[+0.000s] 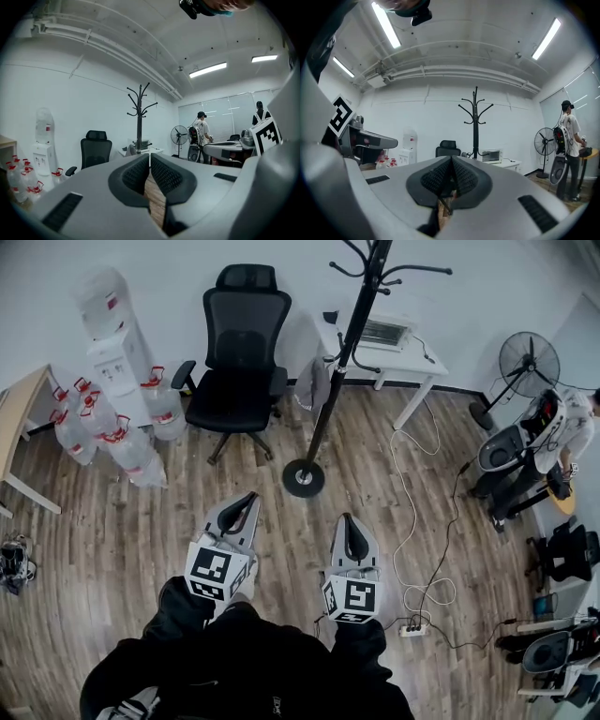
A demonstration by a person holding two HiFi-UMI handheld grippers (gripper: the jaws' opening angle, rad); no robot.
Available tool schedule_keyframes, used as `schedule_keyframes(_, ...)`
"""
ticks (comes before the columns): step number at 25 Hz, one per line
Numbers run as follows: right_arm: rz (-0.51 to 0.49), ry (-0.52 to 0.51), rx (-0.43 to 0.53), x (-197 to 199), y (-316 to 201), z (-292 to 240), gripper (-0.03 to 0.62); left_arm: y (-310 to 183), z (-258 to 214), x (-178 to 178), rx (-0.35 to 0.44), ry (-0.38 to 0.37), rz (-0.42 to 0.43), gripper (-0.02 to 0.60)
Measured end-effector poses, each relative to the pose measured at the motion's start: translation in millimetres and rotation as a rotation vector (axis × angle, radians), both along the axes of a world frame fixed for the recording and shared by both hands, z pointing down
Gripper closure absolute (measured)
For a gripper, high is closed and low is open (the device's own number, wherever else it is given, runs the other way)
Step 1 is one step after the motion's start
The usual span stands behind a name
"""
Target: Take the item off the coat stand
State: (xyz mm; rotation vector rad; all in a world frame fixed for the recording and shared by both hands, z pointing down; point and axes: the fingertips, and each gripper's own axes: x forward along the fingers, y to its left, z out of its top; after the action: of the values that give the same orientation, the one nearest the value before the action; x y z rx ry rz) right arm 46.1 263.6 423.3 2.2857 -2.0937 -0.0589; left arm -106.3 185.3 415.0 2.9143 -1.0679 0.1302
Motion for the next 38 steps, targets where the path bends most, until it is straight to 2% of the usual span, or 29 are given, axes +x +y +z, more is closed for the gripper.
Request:
schedule_keyframes(8, 0.061, 0.004, -0.008, 7, -123, -21, 0.577, -125, -13, 13, -0.005, -0.009, 0.073, 0.551)
schedule_keyframes(17, 0.074, 0.013, -0.012, -7, -230, -21, 0.577, -229, -13, 12, -0.003, 0.004, 0.119, 0.551)
schedule_keyframes(28, 0.115, 0.018, -0.003, 1, -288, -15, 0.577, -295, -7, 24, 0.003, 0.008, 0.160, 0.551)
schedule_keyframes(38, 0.104, 0.002, -0.001, 57, -338, -10, 0.577, -344, -2, 73, -0.003, -0.003, 0.137, 0.551)
